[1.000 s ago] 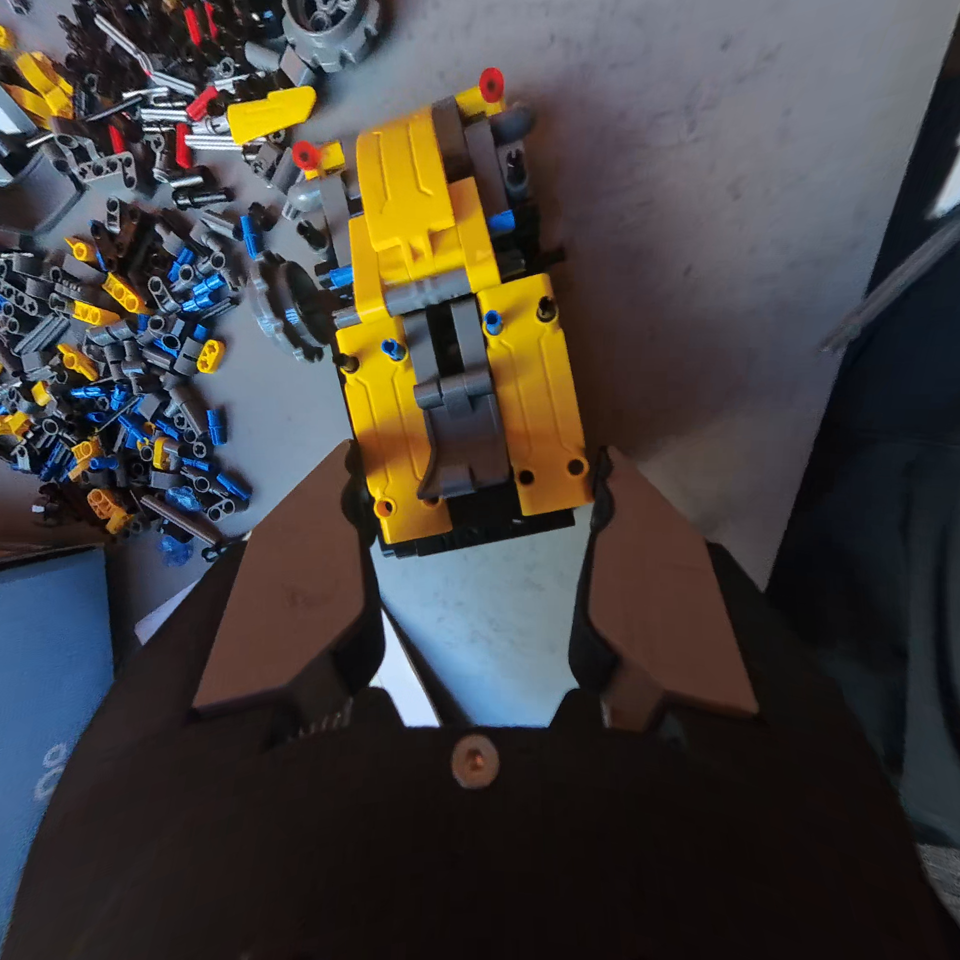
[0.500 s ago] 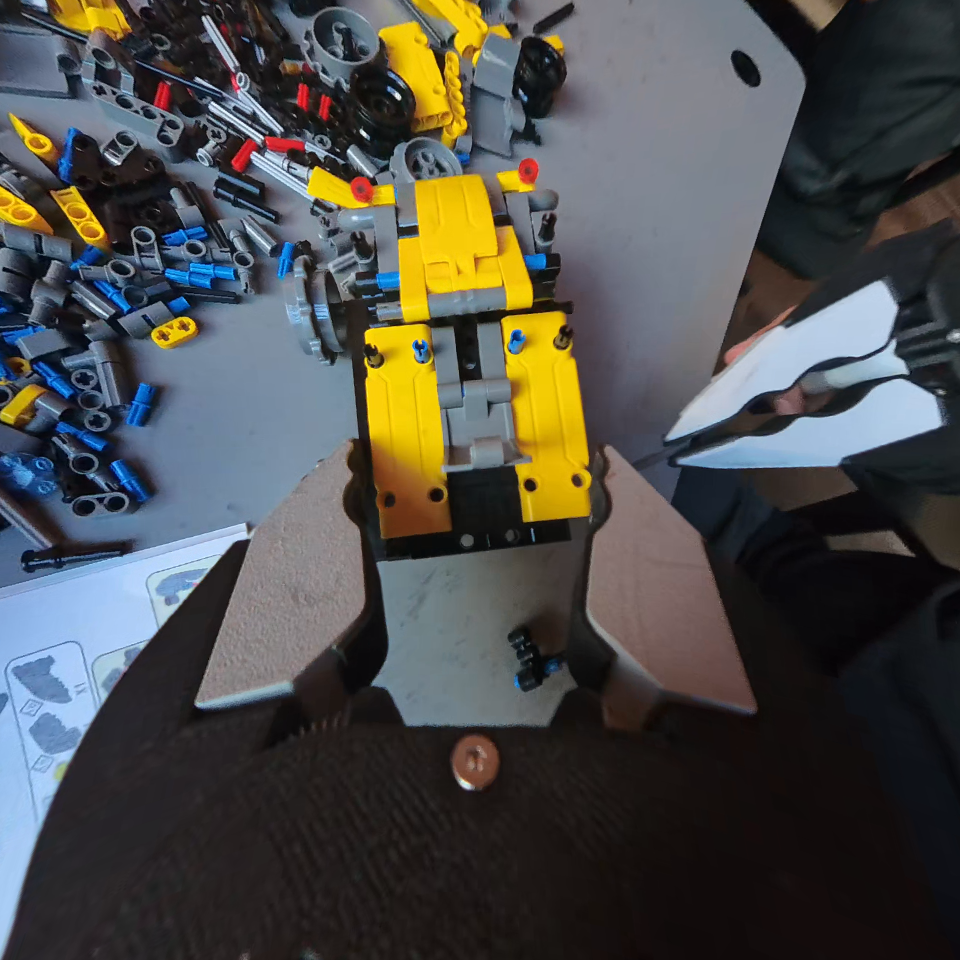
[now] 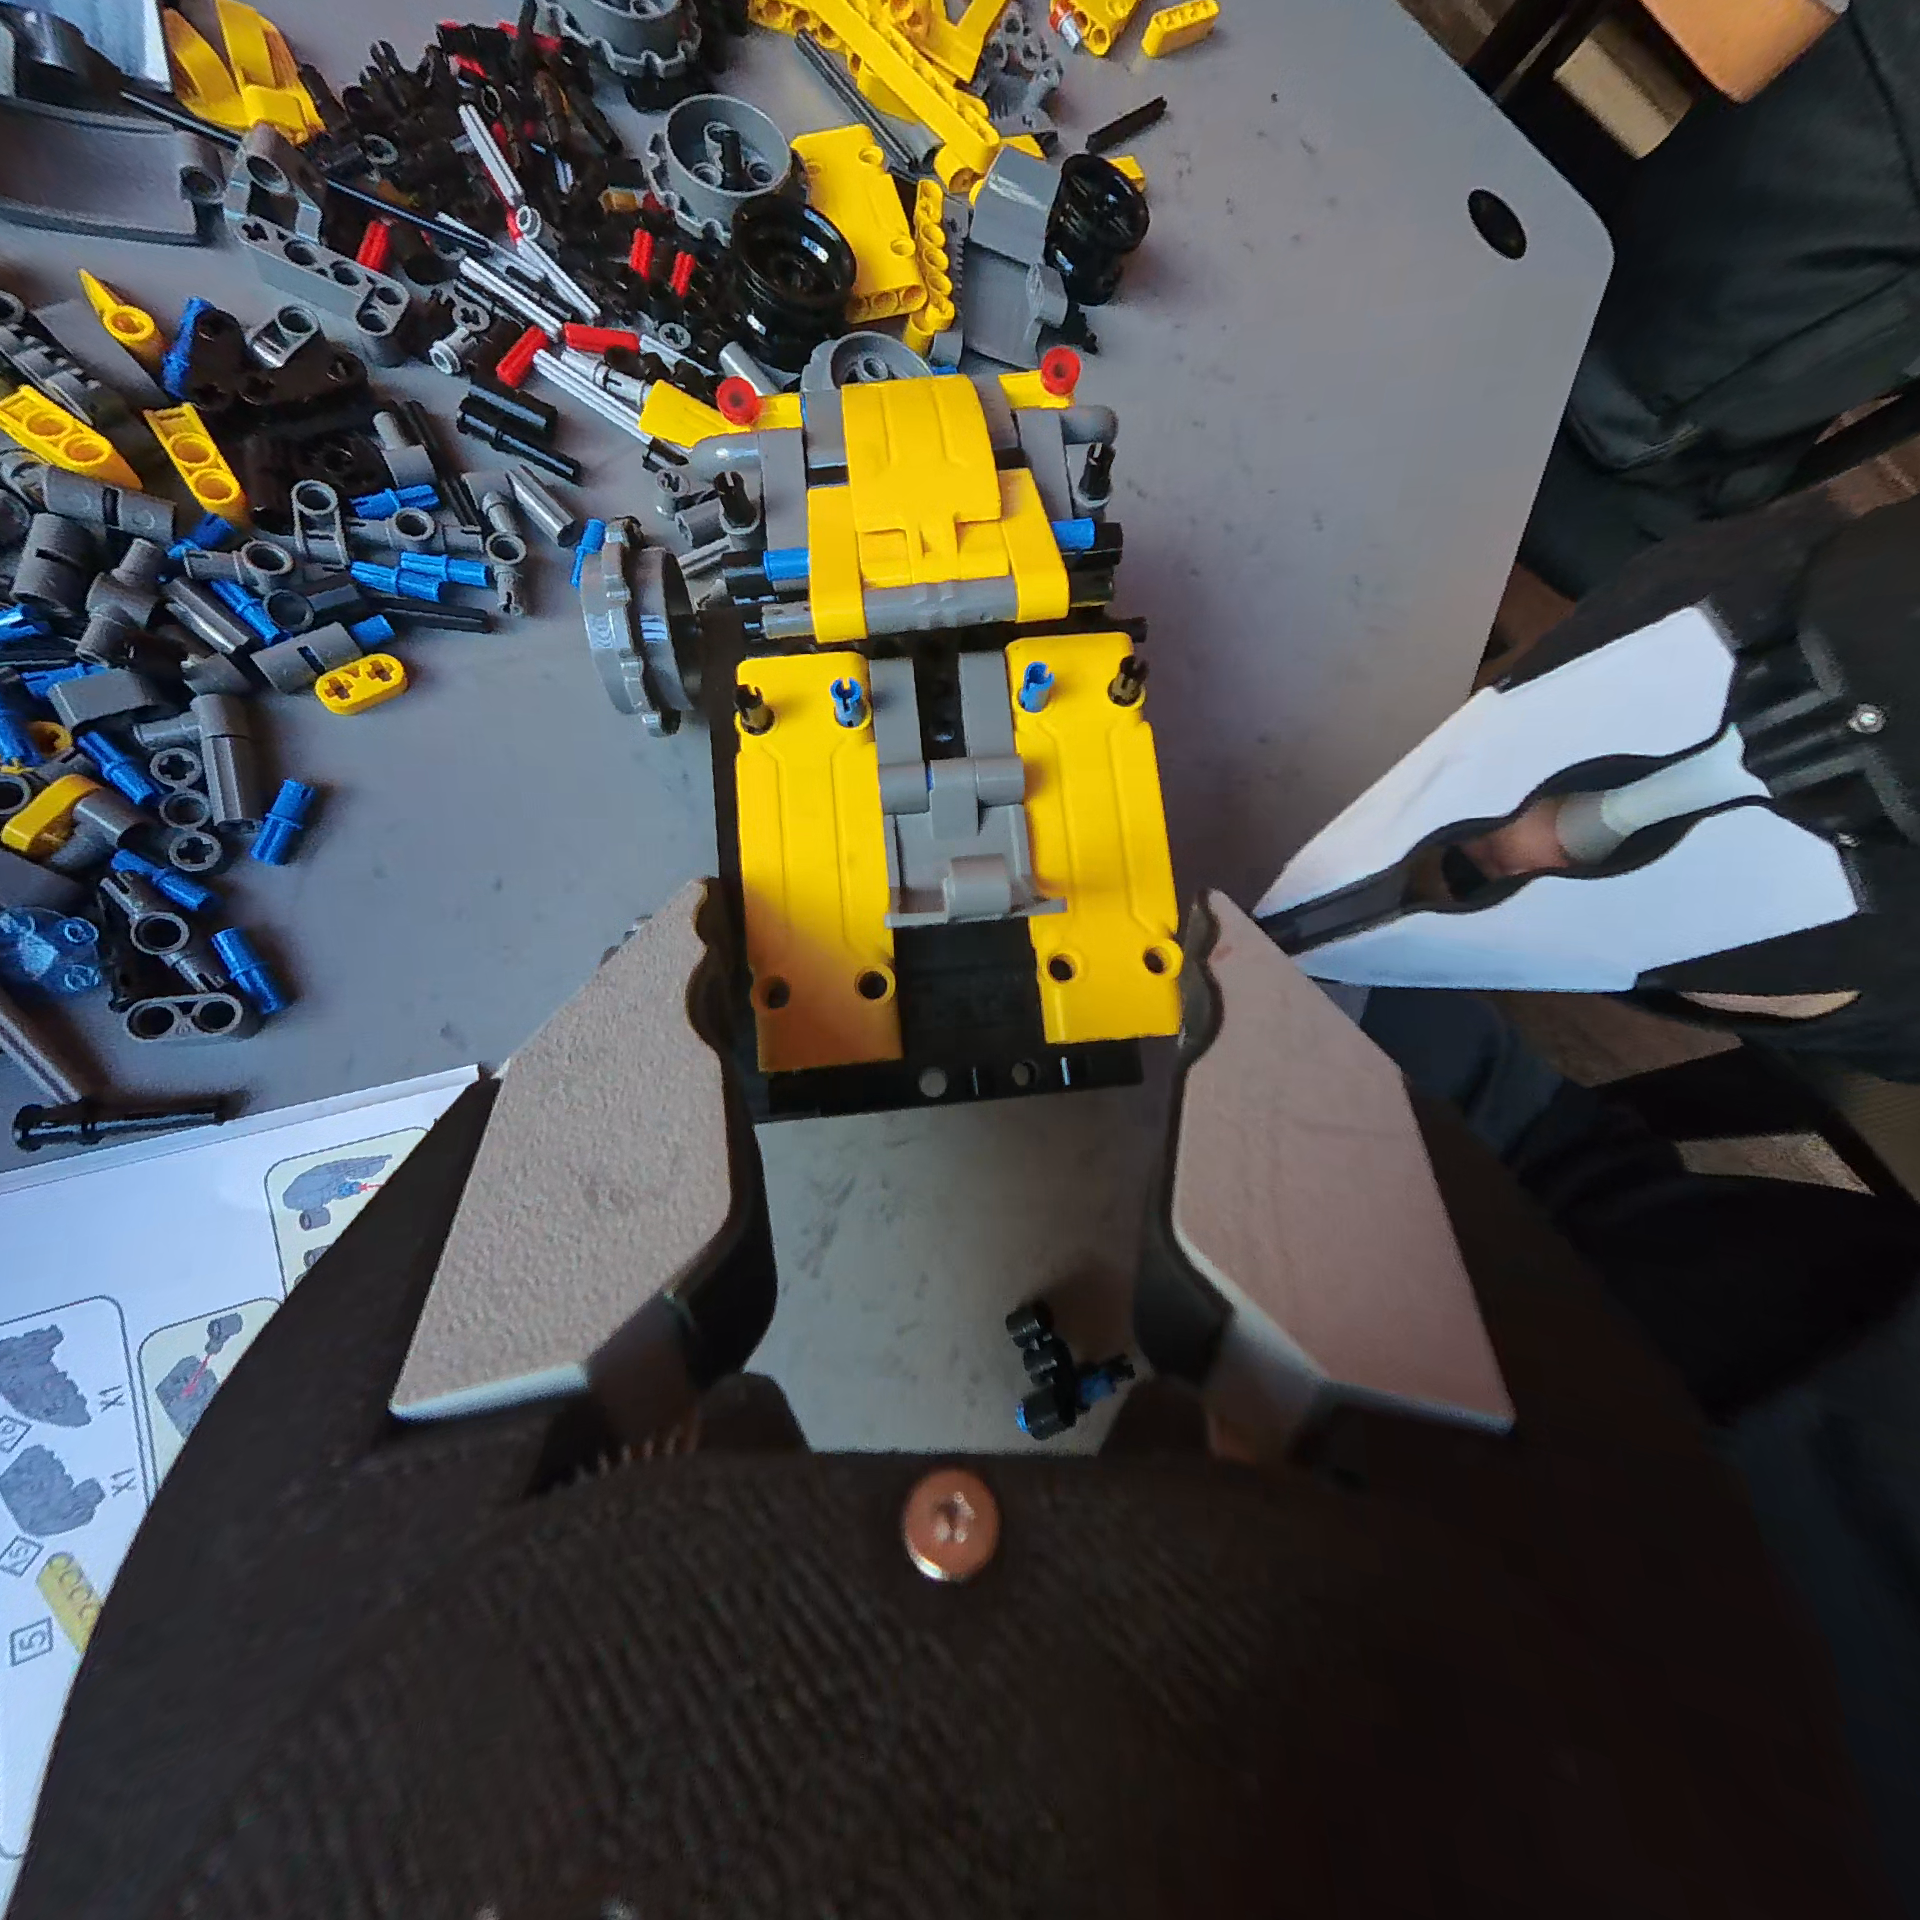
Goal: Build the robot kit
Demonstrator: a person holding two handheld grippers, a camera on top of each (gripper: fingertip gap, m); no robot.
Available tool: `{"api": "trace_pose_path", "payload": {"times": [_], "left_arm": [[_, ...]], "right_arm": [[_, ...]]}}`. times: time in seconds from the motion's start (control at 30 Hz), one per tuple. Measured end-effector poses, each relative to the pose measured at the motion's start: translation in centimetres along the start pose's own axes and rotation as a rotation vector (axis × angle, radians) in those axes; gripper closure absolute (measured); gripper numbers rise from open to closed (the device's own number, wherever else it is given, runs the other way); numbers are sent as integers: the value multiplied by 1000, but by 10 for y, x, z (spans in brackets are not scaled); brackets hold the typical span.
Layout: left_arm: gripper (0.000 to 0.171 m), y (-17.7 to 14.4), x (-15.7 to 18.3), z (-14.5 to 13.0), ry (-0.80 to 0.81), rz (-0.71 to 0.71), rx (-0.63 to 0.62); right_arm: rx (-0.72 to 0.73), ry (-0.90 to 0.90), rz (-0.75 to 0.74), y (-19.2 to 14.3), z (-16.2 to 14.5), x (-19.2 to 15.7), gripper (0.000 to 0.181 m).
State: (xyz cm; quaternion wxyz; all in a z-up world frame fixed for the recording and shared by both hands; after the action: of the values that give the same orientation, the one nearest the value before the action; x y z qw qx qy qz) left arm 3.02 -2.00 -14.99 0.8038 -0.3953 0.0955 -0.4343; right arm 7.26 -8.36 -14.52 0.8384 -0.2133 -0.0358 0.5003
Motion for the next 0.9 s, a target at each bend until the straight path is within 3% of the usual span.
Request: {"api": "trace_pose_path", "payload": {"times": [0.9], "left_arm": [[89,6,1,1,-13,82,39]], "right_arm": [[-55,-50,-119,0,-6,5,178]]}}
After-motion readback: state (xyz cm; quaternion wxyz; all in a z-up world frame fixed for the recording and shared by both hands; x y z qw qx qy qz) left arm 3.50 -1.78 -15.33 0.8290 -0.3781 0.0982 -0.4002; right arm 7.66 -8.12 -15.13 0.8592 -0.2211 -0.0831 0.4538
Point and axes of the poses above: each gripper's, where its closed fingertips meet, y out along the fingers, z out of its top, x = y × z across the jaws, the point moved 2 cm from there along -y, back along the fingers, and after that the axes turned 13 degrees about z, right-handed, at the moved point
